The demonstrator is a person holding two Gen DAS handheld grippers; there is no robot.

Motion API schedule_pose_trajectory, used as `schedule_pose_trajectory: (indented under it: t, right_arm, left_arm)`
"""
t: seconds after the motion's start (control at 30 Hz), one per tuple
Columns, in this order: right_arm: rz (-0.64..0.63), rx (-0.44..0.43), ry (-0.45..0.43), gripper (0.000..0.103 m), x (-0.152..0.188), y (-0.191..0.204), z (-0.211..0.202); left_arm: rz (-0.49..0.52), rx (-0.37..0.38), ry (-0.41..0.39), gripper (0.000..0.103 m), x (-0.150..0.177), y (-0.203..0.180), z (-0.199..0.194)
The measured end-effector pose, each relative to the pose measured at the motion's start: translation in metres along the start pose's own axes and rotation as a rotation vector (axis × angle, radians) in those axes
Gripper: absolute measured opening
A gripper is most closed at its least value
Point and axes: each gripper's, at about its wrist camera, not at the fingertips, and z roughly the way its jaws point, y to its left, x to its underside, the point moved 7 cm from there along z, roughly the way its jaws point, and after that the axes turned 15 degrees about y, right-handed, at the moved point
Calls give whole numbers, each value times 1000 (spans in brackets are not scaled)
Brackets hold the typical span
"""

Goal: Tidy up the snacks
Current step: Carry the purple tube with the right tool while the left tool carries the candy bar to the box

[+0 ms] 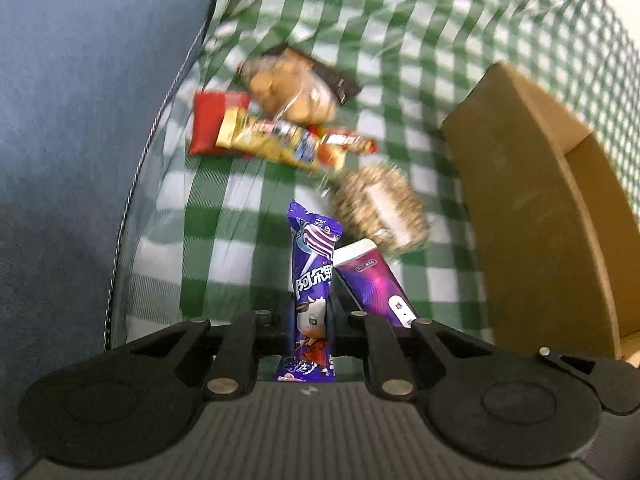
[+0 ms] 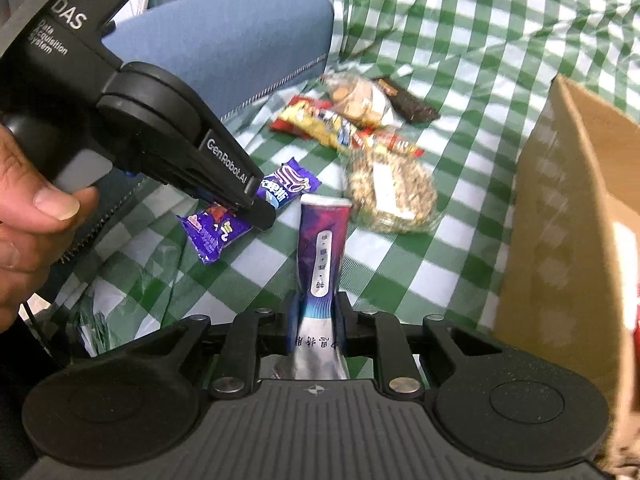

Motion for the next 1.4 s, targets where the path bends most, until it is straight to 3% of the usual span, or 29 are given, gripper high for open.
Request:
schedule_pose_trajectory:
  t: [0.43,0.73,1.03,1.27,1.4]
  right_arm:
    - [-20,54,-251,18,-11,-21,-70]
    - [53,73,-480,18,-11,-71,-137]
    - [229,250,-577,18,9,-157,-173]
    - [389,394,-582,18,35,-212,-181]
    - [429,432,-569,18,45,-227,-179]
  left_arm:
    - [-9,106,-200,15,-16,-26,-53]
    - [84,188,-359,15,-35,-87,-77]
    - [278,321,-373,15,-34,-190,-67]
    - [425,384,-334,15,-20,-260,-45]
    - [492,390,-311,16,-12,-284,-32]
